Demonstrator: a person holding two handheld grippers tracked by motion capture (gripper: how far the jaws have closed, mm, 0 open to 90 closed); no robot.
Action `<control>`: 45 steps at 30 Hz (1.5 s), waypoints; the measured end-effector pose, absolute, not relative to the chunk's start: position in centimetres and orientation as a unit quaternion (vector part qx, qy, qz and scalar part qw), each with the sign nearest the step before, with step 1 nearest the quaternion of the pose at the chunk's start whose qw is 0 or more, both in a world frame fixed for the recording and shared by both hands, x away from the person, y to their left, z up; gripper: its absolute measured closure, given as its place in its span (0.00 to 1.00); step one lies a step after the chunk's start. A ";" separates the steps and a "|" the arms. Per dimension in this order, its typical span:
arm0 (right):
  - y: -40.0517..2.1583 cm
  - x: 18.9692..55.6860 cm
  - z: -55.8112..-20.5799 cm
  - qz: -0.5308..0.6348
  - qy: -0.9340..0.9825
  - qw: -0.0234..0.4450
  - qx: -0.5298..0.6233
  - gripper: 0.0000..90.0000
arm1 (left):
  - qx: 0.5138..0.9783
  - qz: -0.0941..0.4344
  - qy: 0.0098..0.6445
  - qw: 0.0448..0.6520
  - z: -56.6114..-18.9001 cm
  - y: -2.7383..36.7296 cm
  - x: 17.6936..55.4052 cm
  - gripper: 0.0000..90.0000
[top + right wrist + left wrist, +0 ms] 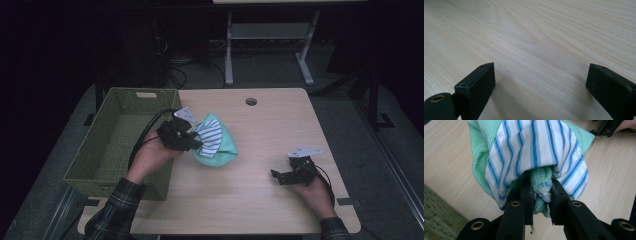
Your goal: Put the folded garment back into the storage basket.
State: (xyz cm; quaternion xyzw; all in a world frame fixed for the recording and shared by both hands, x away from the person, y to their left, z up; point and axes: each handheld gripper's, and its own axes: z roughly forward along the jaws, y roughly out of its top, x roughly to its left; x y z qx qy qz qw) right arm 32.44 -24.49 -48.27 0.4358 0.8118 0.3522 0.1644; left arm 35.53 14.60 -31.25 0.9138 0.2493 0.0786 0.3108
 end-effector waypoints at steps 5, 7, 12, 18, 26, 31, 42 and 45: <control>-24.5 32.4 -48.3 0.352 0.812 0.164 0.436 0.09 | 0.910 0.087 0.260 0.311 -30.8 15.7 35.7 0.84; -24.5 32.4 -48.3 0.352 0.812 0.164 0.436 0.09 | 0.908 0.090 0.264 0.311 -30.6 16.1 35.8 0.84; -24.5 32.4 -48.3 0.352 0.812 0.165 0.436 0.09 | 0.902 0.097 0.281 0.313 -30.2 17.6 36.0 0.84; -24.5 32.4 -48.3 0.352 0.812 0.165 0.436 0.09 | 0.896 0.107 0.298 0.311 -29.6 19.1 36.3 0.84; -24.5 32.4 -48.3 0.352 0.812 0.164 0.436 0.09 | 0.881 0.121 0.329 0.316 -29.1 21.3 36.4 0.84; -24.5 32.4 -48.3 0.352 0.812 0.165 0.436 0.09 | 0.874 0.136 0.347 0.311 -28.8 22.5 36.3 0.84; -24.5 32.4 -48.3 0.352 0.812 0.164 0.436 0.09 | 0.858 0.148 0.382 0.311 -28.5 25.5 36.2 0.84; -24.5 32.4 -48.3 0.352 0.812 0.165 0.435 0.09 | 0.849 0.150 0.397 0.316 -28.5 26.4 36.2 0.84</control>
